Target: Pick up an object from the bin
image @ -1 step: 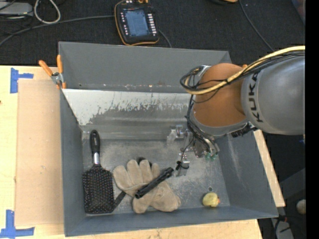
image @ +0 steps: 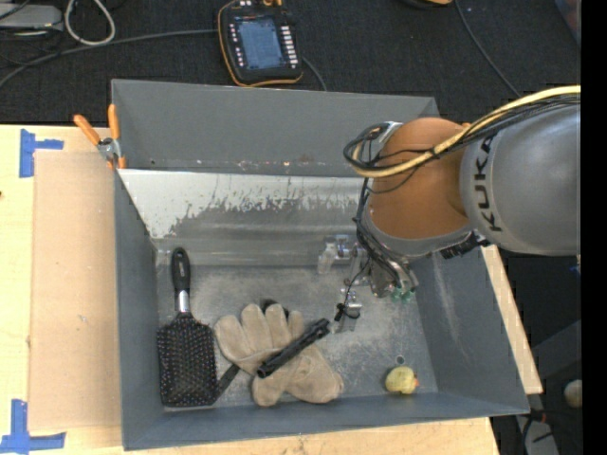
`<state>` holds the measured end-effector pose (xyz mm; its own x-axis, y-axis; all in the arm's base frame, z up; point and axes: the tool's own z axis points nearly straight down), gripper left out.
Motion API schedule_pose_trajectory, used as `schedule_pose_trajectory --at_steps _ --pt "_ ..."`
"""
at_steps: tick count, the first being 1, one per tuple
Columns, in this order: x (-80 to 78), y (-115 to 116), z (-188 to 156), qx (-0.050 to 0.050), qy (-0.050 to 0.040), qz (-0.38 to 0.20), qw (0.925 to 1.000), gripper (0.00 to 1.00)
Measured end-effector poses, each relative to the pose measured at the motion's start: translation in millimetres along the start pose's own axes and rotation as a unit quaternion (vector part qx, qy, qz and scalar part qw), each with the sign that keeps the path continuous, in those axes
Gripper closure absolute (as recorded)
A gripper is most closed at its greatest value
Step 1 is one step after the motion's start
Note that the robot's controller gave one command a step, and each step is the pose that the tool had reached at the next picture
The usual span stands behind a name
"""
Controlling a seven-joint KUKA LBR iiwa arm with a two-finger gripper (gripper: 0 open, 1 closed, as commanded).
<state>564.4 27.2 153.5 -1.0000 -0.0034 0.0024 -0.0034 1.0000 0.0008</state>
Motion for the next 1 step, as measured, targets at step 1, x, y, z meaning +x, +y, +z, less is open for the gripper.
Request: schedule_pose_trajectory --at_steps 1 --pt "-11.5 92.6 85.3 0.000 0.0025 -0.118 0.9930 0.00"
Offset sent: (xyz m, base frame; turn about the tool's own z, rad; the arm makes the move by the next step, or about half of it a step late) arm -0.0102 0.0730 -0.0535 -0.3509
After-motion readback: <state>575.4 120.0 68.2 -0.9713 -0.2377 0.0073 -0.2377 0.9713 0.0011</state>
